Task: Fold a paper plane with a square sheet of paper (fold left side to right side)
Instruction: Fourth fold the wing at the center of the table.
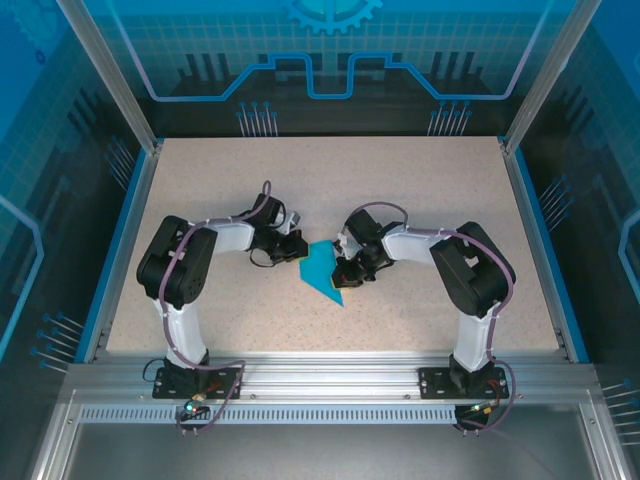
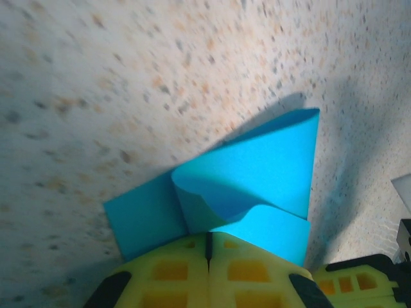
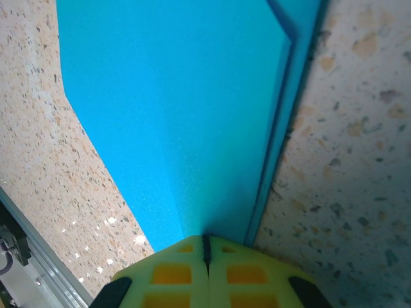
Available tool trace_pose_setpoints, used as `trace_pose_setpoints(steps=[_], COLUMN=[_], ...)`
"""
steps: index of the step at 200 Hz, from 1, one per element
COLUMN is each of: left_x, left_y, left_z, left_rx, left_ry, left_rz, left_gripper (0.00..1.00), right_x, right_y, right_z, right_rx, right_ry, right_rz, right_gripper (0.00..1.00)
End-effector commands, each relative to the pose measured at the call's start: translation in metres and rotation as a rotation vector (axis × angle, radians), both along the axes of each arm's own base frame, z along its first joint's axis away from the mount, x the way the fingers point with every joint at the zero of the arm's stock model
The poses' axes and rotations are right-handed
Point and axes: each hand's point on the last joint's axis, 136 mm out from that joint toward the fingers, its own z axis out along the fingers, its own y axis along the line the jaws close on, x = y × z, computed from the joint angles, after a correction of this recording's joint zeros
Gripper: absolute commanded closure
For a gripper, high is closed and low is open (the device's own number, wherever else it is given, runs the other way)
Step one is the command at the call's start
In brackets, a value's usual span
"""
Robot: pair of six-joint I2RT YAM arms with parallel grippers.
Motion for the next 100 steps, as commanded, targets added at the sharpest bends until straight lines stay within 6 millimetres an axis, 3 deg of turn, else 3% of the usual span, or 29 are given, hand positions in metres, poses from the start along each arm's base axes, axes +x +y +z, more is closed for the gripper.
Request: trace_pose_setpoints(steps=[1,67,100], left_x=[0.036,0.047,0.040], left_y=[0.054,0.054,0.054], left_z=[-0.020,-0.002,0.027], left_rx=[0.169,0.160,0.124], left_ry=[-0.051,-0.092,-0.156], left_rz=[0.129,0.127,0.137], left_gripper=[1.00,0.98,0.97], right_x=[-0.046,-0.045,-0.044], right_y=[-0.055,-0.054,-0.052], right_z=[-0.050,-0.050,-0.049], right_rx=[-0.291,-0.290,-0.282], right_ry=[0.147,0.149,0.144], right_rz=[0.007,0.005,0.001], right_gripper=[1.00,1.00,1.00])
